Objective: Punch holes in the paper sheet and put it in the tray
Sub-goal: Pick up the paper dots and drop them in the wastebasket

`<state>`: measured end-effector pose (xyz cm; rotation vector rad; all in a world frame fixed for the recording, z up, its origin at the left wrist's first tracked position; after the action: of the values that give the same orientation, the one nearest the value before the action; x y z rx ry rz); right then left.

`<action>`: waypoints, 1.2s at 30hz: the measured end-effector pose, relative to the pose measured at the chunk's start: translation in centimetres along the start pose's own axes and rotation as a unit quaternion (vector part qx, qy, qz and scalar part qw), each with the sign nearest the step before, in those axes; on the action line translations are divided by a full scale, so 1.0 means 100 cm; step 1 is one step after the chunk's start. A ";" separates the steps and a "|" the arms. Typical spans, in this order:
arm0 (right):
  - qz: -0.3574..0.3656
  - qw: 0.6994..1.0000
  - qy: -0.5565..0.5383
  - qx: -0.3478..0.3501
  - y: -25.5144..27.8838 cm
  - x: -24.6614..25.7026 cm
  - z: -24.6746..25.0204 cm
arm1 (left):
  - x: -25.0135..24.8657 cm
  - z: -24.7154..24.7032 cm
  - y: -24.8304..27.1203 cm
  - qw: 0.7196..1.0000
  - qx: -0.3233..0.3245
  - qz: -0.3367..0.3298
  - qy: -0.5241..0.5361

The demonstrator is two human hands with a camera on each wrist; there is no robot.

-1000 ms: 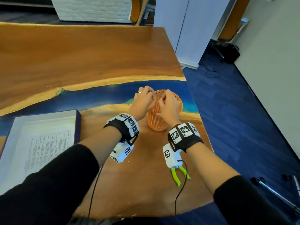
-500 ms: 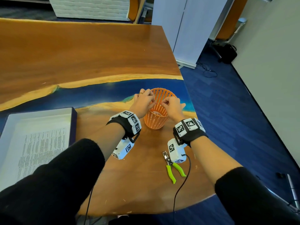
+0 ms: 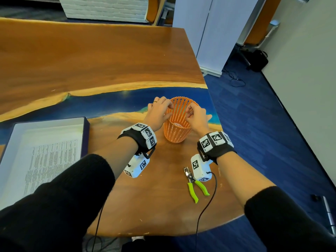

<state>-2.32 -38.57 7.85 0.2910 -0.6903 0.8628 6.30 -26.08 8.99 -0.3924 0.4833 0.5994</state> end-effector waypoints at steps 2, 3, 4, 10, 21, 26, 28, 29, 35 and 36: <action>-0.001 1.000 0.001 -0.017 0.001 0.006 0.003 | 0.005 0.004 0.005 1.000 -0.011 -0.002 -0.001; 0.004 0.999 0.001 -0.035 0.003 0.012 0.006 | 0.009 0.008 0.008 1.000 -0.022 -0.003 -0.003; 0.019 0.998 0.002 -0.063 0.005 0.021 0.010 | 0.014 0.013 0.012 0.999 -0.037 -0.001 -0.006; 0.185 0.974 0.002 -0.129 0.032 0.098 -0.012 | 0.086 0.028 0.061 0.994 -0.063 0.084 -0.027; 0.096 0.972 0.078 0.198 0.083 0.046 -0.197 | 0.167 -0.012 0.193 0.957 0.117 0.245 -0.102; 0.092 0.969 0.027 0.228 0.078 0.038 -0.225 | 0.169 -0.033 0.209 0.947 0.182 0.240 -0.111; 0.105 0.966 0.008 0.235 0.072 0.043 -0.230 | 0.167 -0.034 0.206 0.946 0.180 0.240 -0.123; 0.110 0.965 0.007 0.236 0.069 0.045 -0.232 | 0.166 -0.034 0.204 0.945 0.181 0.241 -0.130; 0.144 0.959 0.042 0.238 0.060 0.049 -0.239 | 0.160 -0.037 0.203 0.941 0.182 0.233 -0.166; 0.151 0.958 0.049 0.240 0.060 0.050 -0.239 | 0.159 -0.037 0.203 0.941 0.179 0.232 -0.168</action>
<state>5.75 -19.92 -6.94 0.5826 -0.4294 1.3306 4.07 -5.50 -6.82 0.1830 0.3437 0.9947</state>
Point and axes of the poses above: each hand's wrist, its own y-axis away from the middle knuckle, its own z-axis out of the back of the hand, x = y × z, the point moved 6 cm from there along -y, towards the middle knuckle, and after that the axes turned 1 degree about -y, right-handed, at the moved point
